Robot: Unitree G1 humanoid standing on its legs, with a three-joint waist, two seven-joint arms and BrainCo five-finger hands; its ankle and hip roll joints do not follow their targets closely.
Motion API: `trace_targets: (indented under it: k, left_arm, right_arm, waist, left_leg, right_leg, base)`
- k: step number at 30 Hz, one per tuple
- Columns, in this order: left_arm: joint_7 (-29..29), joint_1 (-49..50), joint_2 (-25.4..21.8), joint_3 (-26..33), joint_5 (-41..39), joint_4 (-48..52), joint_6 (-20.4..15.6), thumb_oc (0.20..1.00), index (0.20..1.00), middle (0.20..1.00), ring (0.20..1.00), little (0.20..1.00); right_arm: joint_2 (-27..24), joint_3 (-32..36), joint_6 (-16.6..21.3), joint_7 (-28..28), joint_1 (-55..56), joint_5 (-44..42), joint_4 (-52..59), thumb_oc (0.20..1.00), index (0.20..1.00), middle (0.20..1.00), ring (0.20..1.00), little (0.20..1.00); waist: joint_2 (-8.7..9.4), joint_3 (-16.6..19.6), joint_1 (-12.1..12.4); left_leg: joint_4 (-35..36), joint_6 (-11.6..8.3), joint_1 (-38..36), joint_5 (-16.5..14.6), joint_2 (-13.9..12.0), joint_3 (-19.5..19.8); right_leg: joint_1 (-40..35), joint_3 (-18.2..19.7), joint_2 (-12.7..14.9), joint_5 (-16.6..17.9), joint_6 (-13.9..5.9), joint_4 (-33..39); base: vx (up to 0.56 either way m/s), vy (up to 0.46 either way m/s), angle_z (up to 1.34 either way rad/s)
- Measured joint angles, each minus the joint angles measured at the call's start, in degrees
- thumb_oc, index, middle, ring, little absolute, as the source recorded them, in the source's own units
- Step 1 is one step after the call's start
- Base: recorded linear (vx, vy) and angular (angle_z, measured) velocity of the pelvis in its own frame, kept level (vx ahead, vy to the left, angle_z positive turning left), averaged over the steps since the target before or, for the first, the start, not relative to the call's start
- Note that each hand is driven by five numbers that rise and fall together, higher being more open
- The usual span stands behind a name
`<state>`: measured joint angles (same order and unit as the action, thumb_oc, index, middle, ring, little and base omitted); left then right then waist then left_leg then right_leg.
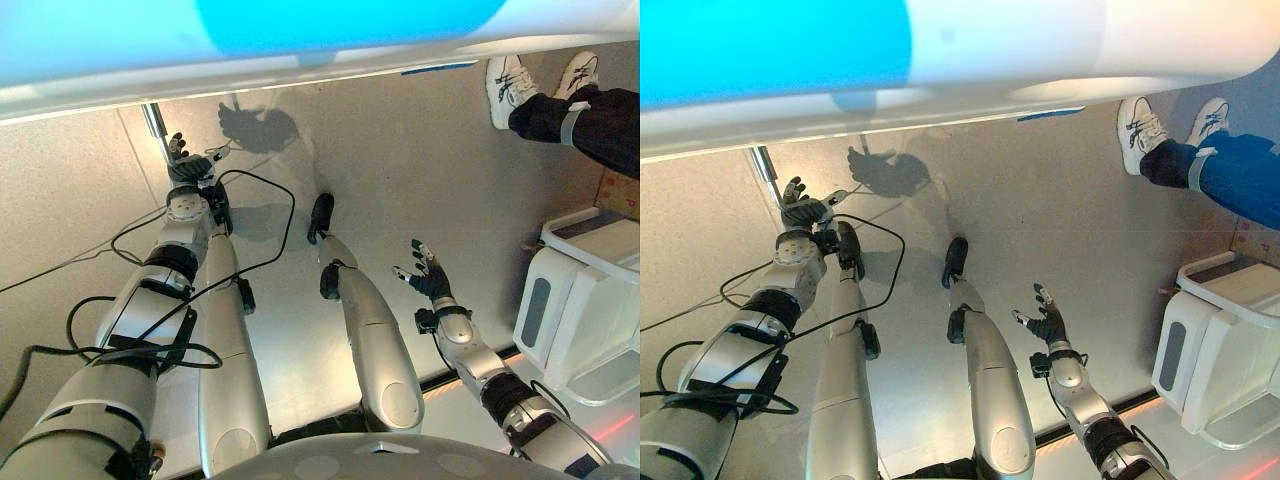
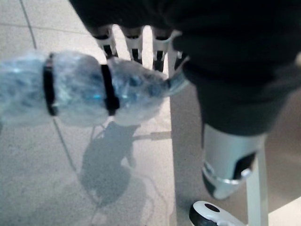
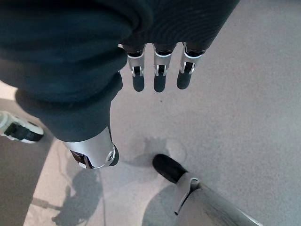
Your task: Raise the hospital bed
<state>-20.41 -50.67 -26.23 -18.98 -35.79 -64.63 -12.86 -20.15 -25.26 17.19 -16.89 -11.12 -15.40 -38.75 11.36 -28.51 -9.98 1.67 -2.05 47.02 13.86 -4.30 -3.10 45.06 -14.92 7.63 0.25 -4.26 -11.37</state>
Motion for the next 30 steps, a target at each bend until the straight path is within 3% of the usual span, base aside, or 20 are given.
trace_targets:
  k: [30]
  left_arm:
    - [-0.01, -1.65, 1.43, -0.2, 1.28, -1.73, 0.25, 1.0, 1.0, 1.0, 1.0, 1.0]
  right_arm:
    - [-0.86, -0.4, 0.94, 0.39, 0.01, -0.01, 1.01, 1.0, 1.0, 1.0, 1.0, 1.0]
  waist:
    - [0.03, -0.01, -0.24]
  left_leg:
    - [-0.07, -0.01, 1.64, 0.79, -0.06, 0.14]
  right_leg:
    - [2.12, -0.04, -0.05, 0.03, 0.03, -1.38]
  base:
    - [0.0, -0.004, 0.0]
